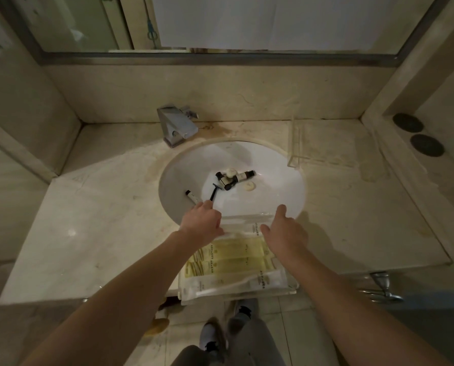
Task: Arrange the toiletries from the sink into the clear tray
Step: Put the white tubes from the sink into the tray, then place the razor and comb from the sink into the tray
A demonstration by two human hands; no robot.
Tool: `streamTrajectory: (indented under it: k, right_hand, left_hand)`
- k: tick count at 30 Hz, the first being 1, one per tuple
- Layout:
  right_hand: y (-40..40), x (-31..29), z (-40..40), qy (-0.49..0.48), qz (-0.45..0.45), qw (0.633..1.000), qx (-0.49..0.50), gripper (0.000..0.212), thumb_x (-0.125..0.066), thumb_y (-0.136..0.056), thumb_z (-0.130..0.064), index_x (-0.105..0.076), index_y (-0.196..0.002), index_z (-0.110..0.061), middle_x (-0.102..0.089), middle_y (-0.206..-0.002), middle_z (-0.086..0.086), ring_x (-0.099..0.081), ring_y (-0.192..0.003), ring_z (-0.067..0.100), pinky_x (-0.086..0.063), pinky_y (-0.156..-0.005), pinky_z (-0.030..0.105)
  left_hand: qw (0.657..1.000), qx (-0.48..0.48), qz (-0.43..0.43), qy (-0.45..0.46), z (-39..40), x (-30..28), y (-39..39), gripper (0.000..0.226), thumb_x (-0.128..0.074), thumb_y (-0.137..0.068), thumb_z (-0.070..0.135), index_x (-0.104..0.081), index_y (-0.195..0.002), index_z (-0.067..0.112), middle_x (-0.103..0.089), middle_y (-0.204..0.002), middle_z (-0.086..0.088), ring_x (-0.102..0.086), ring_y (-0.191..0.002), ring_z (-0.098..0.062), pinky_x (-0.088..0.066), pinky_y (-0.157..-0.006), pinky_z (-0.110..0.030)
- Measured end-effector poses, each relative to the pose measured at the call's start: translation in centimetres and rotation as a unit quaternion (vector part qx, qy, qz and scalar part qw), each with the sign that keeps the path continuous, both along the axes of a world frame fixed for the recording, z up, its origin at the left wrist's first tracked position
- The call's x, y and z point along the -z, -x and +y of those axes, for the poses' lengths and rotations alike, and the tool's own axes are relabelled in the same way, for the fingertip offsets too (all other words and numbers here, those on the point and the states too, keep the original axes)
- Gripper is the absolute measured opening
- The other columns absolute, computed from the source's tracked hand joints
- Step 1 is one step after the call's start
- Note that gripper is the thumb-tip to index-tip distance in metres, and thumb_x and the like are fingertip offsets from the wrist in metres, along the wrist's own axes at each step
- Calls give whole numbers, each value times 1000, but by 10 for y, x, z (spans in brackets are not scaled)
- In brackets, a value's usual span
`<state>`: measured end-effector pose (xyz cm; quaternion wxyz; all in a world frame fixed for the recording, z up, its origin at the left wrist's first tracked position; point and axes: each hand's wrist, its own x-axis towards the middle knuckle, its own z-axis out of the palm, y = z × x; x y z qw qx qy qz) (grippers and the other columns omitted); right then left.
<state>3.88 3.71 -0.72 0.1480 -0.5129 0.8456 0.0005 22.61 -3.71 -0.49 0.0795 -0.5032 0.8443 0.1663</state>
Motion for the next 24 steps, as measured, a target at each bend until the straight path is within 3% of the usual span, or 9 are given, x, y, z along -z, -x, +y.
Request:
streamTrajectory:
  k: [9, 13, 18, 22, 24]
  right_hand:
    - [2, 7, 3, -8, 55, 998, -42, 49, -46, -94, -50, -34, -121, -11, -67, -94, 7, -66, -79, 26, -41, -57, 30]
    - [6, 7, 1, -3, 61, 998, -35, 51, -44, -93, -56, -36, -118, -12, -66, -89, 6, -58, -67, 23, -40, -54, 29]
    - [13, 6, -6, 59, 14, 998, -9, 43, -40, -94, -55, -43, -104, -14, -65, -81, 5, -61, -66, 24, -47, -55, 30]
    - [21, -1, -17, 81, -18, 997, -7, 29, -43, -96, -45, -42, -94, -16, -65, -79, 4, -52, -63, 21, -41, -54, 29]
    - [26, -2, -26, 83, -31, 996, 2, 25, -43, -96, -42, -43, -93, -17, -64, -80, 4, -50, -64, 21, -37, -55, 28]
  left_hand:
    - [999, -18, -21, -19, -5, 1, 1, 33, -65, -84, 44, -60, -94, 13, -57, -100, -4, -57, -92, -23, -52, -80, -39]
    - [998, -42, -25, -48, -11, 0, 3, 32, -69, -80, 44, -58, -88, 15, -58, -92, -2, -55, -84, -20, -52, -75, -35]
    - [969, -180, 105, -130, -33, -4, 3, 32, -68, -82, 38, -46, -68, 20, -55, -74, -1, -50, -70, -17, -40, -63, -28]
    - [929, -289, 188, -135, -56, -8, -1, 24, -67, -84, 26, -49, -70, 17, -50, -66, 3, -51, -74, -20, -35, -57, -27]
    - [918, -314, 200, -139, -66, -5, -2, 23, -67, -84, 23, -50, -69, 18, -52, -69, 0, -52, -77, -22, -37, -63, -27]
